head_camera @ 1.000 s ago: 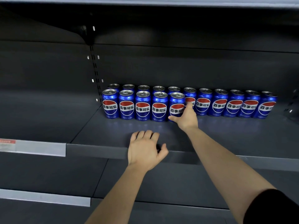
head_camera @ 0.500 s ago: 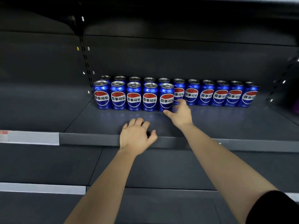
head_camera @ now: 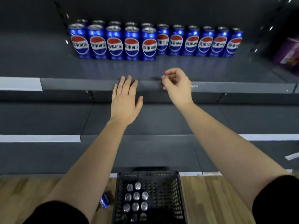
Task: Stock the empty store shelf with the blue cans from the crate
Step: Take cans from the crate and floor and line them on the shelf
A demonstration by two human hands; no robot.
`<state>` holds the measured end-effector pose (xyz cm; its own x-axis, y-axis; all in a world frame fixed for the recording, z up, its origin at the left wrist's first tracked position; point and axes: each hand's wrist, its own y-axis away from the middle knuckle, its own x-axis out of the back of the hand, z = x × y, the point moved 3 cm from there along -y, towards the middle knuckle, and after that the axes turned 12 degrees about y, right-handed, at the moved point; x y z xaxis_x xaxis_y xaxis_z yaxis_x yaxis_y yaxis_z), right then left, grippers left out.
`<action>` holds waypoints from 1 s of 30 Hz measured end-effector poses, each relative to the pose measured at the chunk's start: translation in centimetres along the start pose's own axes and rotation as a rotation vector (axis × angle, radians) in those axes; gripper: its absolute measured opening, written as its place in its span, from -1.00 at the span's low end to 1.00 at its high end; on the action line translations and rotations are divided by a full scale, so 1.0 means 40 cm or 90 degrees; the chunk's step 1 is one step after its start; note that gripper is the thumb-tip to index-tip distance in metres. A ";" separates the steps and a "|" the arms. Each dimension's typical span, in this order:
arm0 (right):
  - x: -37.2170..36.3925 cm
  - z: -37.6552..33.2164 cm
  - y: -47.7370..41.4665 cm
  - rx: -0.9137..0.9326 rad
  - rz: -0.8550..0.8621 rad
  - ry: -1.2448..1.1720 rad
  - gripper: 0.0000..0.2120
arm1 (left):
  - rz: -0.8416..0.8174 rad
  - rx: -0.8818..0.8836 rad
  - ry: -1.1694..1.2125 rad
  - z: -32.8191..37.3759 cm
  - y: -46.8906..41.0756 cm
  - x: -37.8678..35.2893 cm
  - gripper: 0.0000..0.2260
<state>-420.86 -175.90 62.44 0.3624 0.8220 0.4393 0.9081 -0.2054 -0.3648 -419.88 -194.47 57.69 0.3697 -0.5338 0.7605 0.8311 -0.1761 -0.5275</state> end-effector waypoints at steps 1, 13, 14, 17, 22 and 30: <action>-0.001 0.016 0.024 -0.003 -0.003 -0.005 -0.93 | 0.006 0.001 0.005 0.006 0.019 -0.010 -0.53; -0.089 0.469 0.353 -0.109 -0.330 0.305 -0.60 | -0.175 0.077 -0.035 -0.049 0.415 -0.252 -0.57; -0.098 0.508 0.384 -0.128 -0.359 0.324 -0.58 | -0.196 0.085 -0.042 -0.060 0.454 -0.280 -0.56; -0.136 0.630 0.479 -0.164 -0.423 0.366 -0.56 | -0.238 0.101 -0.056 -0.098 0.560 -0.370 -0.57; -0.244 0.849 0.636 -0.190 -0.486 0.382 -0.57 | -0.279 0.145 -0.041 -0.166 0.721 -0.541 -0.60; -0.442 1.206 0.857 -0.238 -0.556 0.379 -0.54 | -0.312 0.192 -0.051 -0.327 0.974 -0.850 -0.54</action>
<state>-406.26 -171.83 2.57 -0.4782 0.3974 0.7832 0.8694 0.0882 0.4861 -405.49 -194.00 6.35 -0.0679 -0.3824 0.9215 0.9904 -0.1370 0.0161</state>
